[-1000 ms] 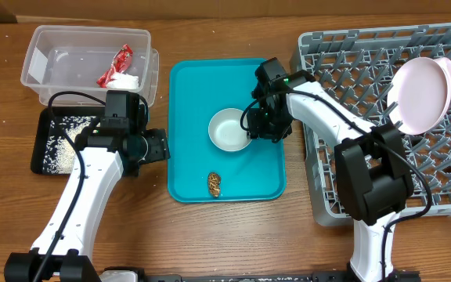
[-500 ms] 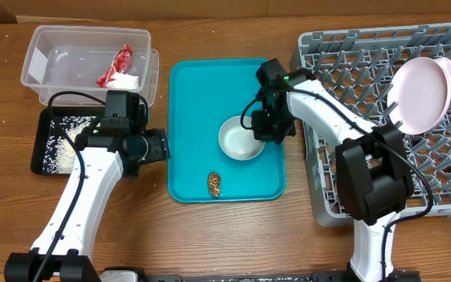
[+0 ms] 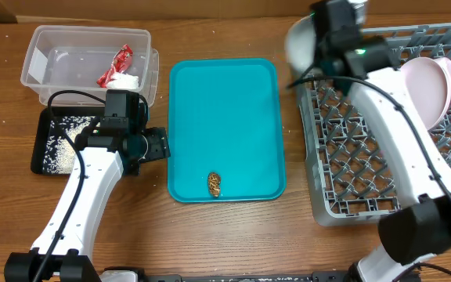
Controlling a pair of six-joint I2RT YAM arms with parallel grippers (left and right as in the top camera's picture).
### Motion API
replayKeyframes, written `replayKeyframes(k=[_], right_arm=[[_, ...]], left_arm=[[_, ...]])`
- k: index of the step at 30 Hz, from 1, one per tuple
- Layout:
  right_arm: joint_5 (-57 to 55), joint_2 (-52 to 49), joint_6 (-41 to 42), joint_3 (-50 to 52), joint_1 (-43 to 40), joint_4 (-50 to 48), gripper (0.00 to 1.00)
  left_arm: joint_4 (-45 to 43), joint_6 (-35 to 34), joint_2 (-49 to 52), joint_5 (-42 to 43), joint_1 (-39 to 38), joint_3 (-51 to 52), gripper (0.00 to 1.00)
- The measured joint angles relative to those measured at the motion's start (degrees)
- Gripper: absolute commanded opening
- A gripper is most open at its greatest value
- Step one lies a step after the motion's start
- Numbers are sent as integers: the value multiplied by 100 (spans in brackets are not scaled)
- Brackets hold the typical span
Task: Sort waste into correct bins and load items into the dishwasher
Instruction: 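Reach the right gripper to the empty white bowl and grasp its rim, then carry the white bowl with the right gripper into the dish rack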
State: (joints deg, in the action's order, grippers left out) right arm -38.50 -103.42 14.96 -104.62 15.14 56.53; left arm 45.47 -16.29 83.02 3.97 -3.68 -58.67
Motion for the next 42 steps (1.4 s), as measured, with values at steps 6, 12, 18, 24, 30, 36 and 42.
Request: replayKeyframes(k=[6,12,18,24,30,36,42], right_arm=[[-2103,-225,0,341,-463,-579,4],[-2922,-691,-4,774,-916,-848,4],[-3032,-1182,15,887,-925,-831,4],[-2988,-1478,284,1051,-654,-660,4],[-3108,-1484,885,1150,-433,-262,4],[-2844,-1484,1488,1176,-120,382,6],[-2074,-1486,1663,1279,-11,866,20]], left_arm=[[-13,0,2,0,0,0,73],[-15,0,0,0,0,0,74],[-37,0,0,0,0,0,74],[-37,0,0,0,0,0,74],[-37,0,0,0,0,0,74],[-35,0,0,0,0,0,74],[-35,0,0,0,0,0,74]])
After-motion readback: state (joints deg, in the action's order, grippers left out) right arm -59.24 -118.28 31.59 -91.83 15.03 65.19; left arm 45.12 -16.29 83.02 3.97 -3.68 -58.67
